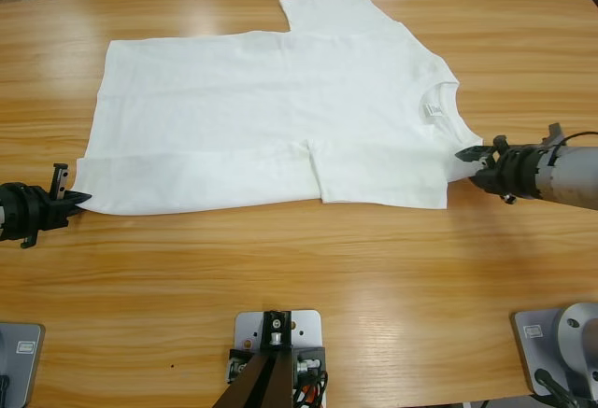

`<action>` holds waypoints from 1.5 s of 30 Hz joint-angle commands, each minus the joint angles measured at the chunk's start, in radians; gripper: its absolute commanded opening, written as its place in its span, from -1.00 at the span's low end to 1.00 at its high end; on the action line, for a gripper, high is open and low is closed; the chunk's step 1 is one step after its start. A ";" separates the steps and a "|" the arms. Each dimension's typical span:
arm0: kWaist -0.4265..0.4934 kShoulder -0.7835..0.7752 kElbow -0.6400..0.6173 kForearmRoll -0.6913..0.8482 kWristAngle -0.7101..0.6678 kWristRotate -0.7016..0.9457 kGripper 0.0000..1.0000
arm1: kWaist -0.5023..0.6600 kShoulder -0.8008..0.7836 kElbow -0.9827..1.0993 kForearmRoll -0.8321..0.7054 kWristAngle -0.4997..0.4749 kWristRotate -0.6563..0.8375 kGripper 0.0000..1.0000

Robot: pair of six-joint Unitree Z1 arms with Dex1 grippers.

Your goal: Fold clothes

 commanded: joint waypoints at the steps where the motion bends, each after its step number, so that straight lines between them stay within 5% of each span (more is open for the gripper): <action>1: -0.009 0.033 0.008 -0.012 -0.014 0.019 -1.00 | -0.015 0.083 0.030 -0.063 0.029 -0.015 -0.76; 2: -0.009 0.032 0.006 -0.012 -0.014 0.021 -1.00 | -0.015 0.068 0.029 -0.044 0.028 -0.020 -0.99; 7: -0.005 -0.001 0.007 0.023 -0.035 0.034 -1.00 | -0.015 -0.097 -0.024 0.274 -0.014 -0.099 -1.00; 17: -0.006 0.003 0.006 0.055 -0.052 0.045 -1.00 | -0.014 -0.104 -0.033 0.238 -0.039 -0.121 -0.98; 19: -0.006 0.011 0.005 0.052 -0.052 0.045 -1.00 | -0.014 -0.139 -0.033 0.218 -0.036 -0.110 0.21; 21: -0.006 0.020 0.002 0.048 -0.052 0.045 -1.00 | -0.014 -0.162 -0.033 0.170 -0.031 -0.110 0.83; 22: -0.006 0.022 0.001 0.046 -0.052 0.046 -1.00 | -0.014 -0.161 -0.034 0.154 -0.026 -0.110 0.91; 31: -0.006 0.016 0.004 0.044 -0.051 0.071 -1.00 | -0.014 -0.048 -0.019 0.053 -0.002 -0.079 0.95; 39: -0.006 0.017 0.002 0.043 -0.051 0.076 -1.00 | -0.014 -0.131 -0.027 0.195 -0.026 -0.052 1.00; 45: -0.006 0.018 0.003 0.042 -0.051 0.078 -1.00 | -0.014 -0.106 -0.040 0.202 -0.031 -0.045 0.72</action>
